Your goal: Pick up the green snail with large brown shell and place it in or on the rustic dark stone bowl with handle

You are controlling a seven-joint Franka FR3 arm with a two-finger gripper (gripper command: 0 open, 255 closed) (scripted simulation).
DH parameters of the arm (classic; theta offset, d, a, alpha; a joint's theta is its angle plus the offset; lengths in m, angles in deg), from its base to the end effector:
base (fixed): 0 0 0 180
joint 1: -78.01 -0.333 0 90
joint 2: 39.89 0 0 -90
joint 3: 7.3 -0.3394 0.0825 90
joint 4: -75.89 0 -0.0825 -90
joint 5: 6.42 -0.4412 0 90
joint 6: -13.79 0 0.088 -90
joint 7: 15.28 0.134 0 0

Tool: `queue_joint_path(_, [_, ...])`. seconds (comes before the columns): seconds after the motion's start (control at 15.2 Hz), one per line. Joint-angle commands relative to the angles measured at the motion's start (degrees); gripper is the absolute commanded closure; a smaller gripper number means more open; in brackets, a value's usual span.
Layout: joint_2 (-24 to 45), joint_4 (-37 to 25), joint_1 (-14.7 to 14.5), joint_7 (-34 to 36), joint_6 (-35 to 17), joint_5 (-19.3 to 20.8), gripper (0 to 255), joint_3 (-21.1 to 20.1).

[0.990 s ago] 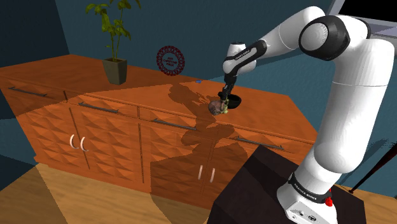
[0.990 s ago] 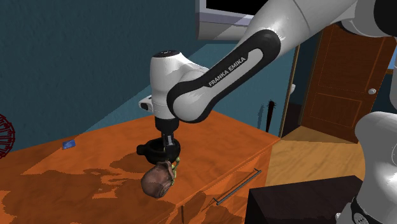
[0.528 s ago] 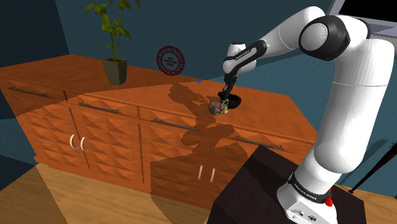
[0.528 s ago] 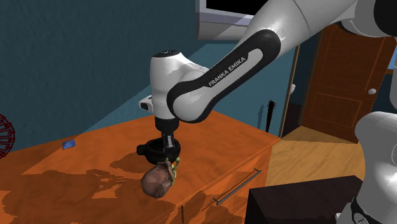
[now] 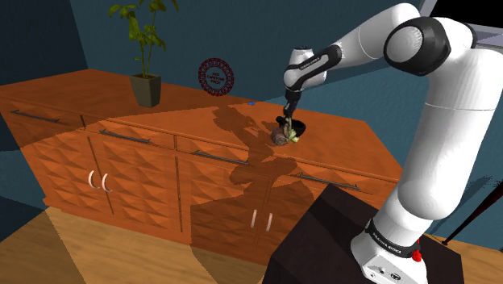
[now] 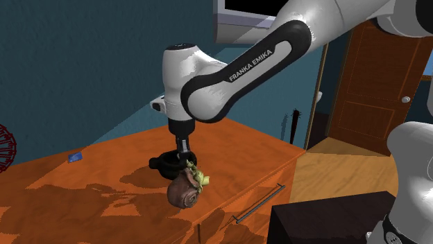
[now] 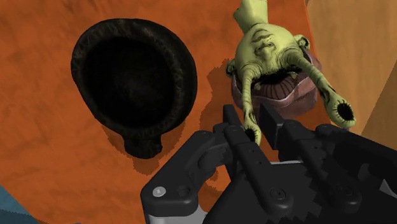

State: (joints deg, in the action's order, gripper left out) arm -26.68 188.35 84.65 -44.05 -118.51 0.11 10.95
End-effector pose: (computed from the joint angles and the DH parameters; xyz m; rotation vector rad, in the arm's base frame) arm 0.6059 -0.2798 0.3394 2.9334 0.2229 0.0579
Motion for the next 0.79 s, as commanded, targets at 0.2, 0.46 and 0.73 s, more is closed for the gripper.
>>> queue_joint_path(0.2, [-1.9, -1.7, -0.3, -0.1, 3.5, 0.4, 255, 0.1])
queue_joint_path(0.46, [-3.1, -3.4, -0.4, -0.3, 6.3, 0.6, 255, 0.1])
queue_joint_path(0.73, [-4.1, -5.2, -0.5, -0.5, 9.1, 0.7, 255, 0.1])
